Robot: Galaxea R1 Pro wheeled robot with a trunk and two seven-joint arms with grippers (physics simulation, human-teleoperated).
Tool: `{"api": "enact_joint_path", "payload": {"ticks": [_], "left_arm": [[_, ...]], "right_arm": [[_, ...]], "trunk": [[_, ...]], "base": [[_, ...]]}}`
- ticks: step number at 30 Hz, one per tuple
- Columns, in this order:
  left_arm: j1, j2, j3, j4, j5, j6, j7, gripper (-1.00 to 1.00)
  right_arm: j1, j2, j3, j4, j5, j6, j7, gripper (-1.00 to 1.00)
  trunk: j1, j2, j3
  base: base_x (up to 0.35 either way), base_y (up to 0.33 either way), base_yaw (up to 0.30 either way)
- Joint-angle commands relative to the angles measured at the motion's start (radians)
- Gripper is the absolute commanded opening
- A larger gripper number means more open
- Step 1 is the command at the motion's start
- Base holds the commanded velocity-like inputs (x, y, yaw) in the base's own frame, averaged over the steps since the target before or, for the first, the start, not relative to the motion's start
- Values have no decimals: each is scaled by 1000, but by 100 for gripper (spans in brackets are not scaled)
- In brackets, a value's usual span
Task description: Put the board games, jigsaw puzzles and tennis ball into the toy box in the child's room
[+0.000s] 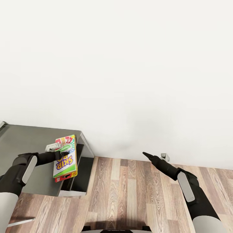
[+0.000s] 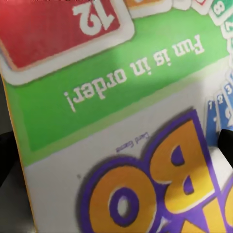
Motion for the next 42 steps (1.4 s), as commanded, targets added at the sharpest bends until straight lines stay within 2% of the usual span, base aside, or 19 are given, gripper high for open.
{"api": "enact_joint_path", "payload": {"ticks": [1, 20, 31, 42], "left_arm": [[0, 0, 1, 14, -15, 4, -4, 100], [0, 12, 10, 15, -15, 2, -1, 100], [0, 41, 12, 15, -9, 2, -9, 100], [0, 43, 12, 4, -3, 5, -28, 100]], "right_arm": [[-1, 0, -1, 0, -4, 8, 1, 100], [-1, 0, -2, 0, -4, 7, 2, 100], [-1, -1, -2, 0, -4, 7, 1, 100], [-1, 0, -2, 0, -2, 7, 1, 100]], "trunk": [[1, -1, -2], [1, -1, -2], [1, -1, -2], [1, -1, -2]], "base": [[0, -1, 0], [0, 0, 0], [0, 0, 0], [0, 0, 0]]}}
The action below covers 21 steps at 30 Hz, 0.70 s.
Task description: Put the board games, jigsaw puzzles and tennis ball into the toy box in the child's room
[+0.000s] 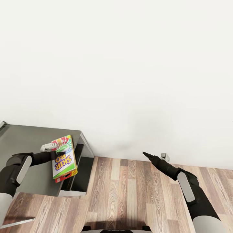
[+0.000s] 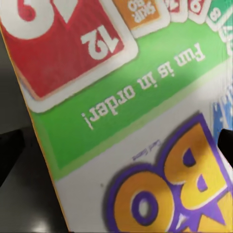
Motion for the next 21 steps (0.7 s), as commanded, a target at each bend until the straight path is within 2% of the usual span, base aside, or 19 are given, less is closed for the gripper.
{"api": "enact_joint_path", "payload": {"ticks": [1, 7, 21], "left_arm": [[-1, 0, 2, -2, 1, 7, -15, 100], [-1, 1, 2, -4, 0, 7, -90, 100], [-1, 7, 10, -5, -1, 8, -105, 100]], "right_arm": [[-1, 0, -2, 0, -3, 7, 1, 100], [-1, 1, -2, 0, -3, 7, 1, 100], [-1, -1, -2, 0, -5, 7, 2, 100]], "trunk": [[1, -2, -1], [1, -2, -1], [1, -2, -1]], "base": [[0, 0, 0], [0, 0, 0], [0, 0, 0]]}}
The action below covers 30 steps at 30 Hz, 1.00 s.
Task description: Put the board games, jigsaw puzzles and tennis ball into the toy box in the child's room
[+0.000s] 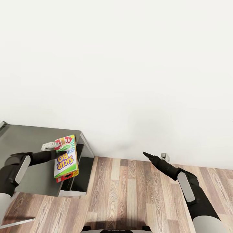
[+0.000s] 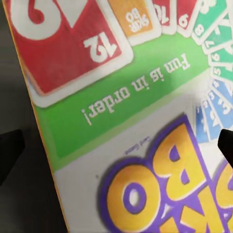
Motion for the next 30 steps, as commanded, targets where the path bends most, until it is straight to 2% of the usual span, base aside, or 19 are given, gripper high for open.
{"api": "enact_joint_path", "payload": {"ticks": [1, 6, 10, 16, 21, 24, 27, 28, 30], "left_arm": [[-1, 3, 9, 0, 1, 6, -3, 100], [-1, 29, 80, -2, 1, 21, -5, 100], [-1, 41, 106, -10, 1, 31, -15, 100], [4, 58, 112, -58, 1, 74, -97, 100], [11, 66, 112, -108, 1, 127, -217, 100], [15, 67, 111, -131, -1, 160, -312, 100], [17, 69, 111, -145, -5, 175, -447, 100], [17, 70, 110, -147, -6, 176, -470, 100], [18, 81, 111, -148, -9, 179, -559, 100]], "right_arm": [[-1, 0, -2, 0, -4, 7, 1, 100], [-1, 0, -2, 0, -5, 7, 2, 100], [-1, 0, -2, -1, -5, 7, 1, 100], [-1, 1, -2, 0, -4, 7, 0, 100], [-1, 1, -1, 0, -1, 7, 0, 100], [-1, 3, 0, 0, 3, 7, -1, 100], [-1, 7, 4, 0, 8, 5, -7, 100], [-1, 8, 5, 0, 9, 5, -8, 100], [-1, 12, 8, 0, 11, 4, -12, 100]], "trunk": [[1, -2, -1], [1, -2, -1], [1, -2, -1], [1, -2, -1], [1, -2, -1], [1, -2, -1], [1, -2, -1], [1, -2, -1], [1, -2, -1]], "base": [[0, 0, 0], [0, 0, 0], [0, 0, 0], [0, 0, 0], [0, 0, 0], [0, 0, 0], [0, 0, 0], [0, 0, 0], [0, 0, 0]]}}
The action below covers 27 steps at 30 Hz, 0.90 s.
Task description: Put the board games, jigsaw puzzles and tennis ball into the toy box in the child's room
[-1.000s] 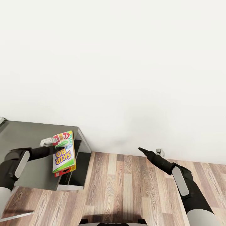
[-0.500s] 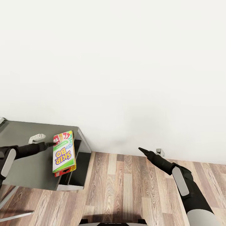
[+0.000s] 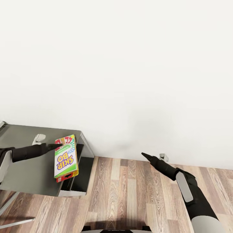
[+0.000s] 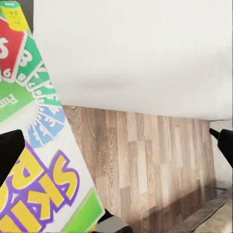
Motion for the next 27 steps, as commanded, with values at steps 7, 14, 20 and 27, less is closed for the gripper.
{"api": "enact_joint_path", "payload": {"ticks": [7, 14, 20, 27], "left_arm": [[0, 56, 0, 8, -2, 5, -233, 100], [0, 62, 0, 13, -2, 5, -340, 100], [0, 62, 0, 15, -1, 5, -348, 100], [1, 61, 0, 15, 0, 5, -349, 100]], "right_arm": [[-1, 7, 3, 0, -1, 6, -3, 100], [-7, 11, 82, 131, -2, 6, -66, 100], [-73, 67, 170, 248, -2, 9, -155, 100], [-102, 91, 189, 288, -4, 13, -182, 100]], "trunk": [[1, -2, -1], [1, -2, -1], [1, -2, -1], [1, -2, -1]], "base": [[0, 0, 0], [0, 0, 0], [0, 0, 0], [0, 0, 0]]}}
